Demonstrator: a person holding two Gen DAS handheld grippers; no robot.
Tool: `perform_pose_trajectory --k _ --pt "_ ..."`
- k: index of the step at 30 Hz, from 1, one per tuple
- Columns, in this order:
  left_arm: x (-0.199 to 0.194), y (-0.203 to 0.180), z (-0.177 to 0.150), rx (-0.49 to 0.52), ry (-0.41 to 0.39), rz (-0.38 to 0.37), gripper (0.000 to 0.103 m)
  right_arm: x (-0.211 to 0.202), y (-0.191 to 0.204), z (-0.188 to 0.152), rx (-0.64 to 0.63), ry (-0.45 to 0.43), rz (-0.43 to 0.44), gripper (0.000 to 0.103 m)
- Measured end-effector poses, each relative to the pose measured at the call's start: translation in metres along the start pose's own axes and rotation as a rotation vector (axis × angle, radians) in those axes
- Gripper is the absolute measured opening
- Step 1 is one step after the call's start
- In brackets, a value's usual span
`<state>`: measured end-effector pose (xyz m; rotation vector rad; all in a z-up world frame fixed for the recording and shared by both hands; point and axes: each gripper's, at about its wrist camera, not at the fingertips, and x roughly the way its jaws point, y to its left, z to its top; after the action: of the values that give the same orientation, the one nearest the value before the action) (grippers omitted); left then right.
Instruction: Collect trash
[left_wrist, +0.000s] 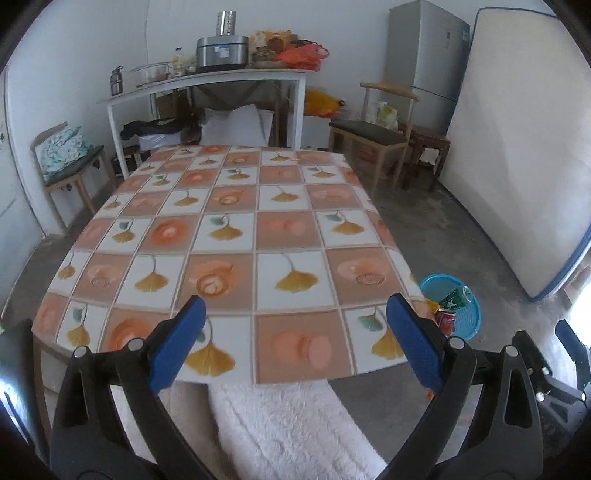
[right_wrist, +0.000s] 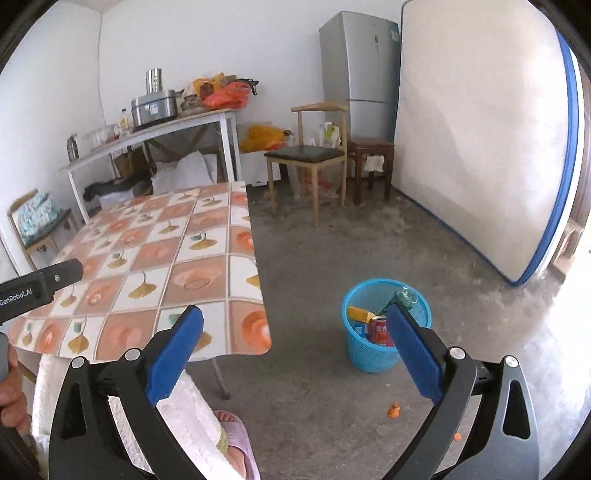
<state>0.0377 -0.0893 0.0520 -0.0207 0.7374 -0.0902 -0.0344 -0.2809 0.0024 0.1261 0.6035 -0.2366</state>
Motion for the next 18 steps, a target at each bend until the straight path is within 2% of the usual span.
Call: perform_pose_trajectory --k 4,7,18 --pt "0.002 0.003 -0.015 -0.01 0.033 -0.018 0.094 0.0 0.025 -0.008 -0.056 0.037 -0.044 0.096" --pt "0.004 0.002 -0.024 0.02 0.064 -0.015 0.094 0.0 0.033 -0.012 -0.063 0.05 -0.067 0.096" --pt "0.011 -0.008 -0.028 0.072 0.096 -0.022 0.094 0.013 0.022 -0.016 -0.012 0.094 -0.11 0.096"
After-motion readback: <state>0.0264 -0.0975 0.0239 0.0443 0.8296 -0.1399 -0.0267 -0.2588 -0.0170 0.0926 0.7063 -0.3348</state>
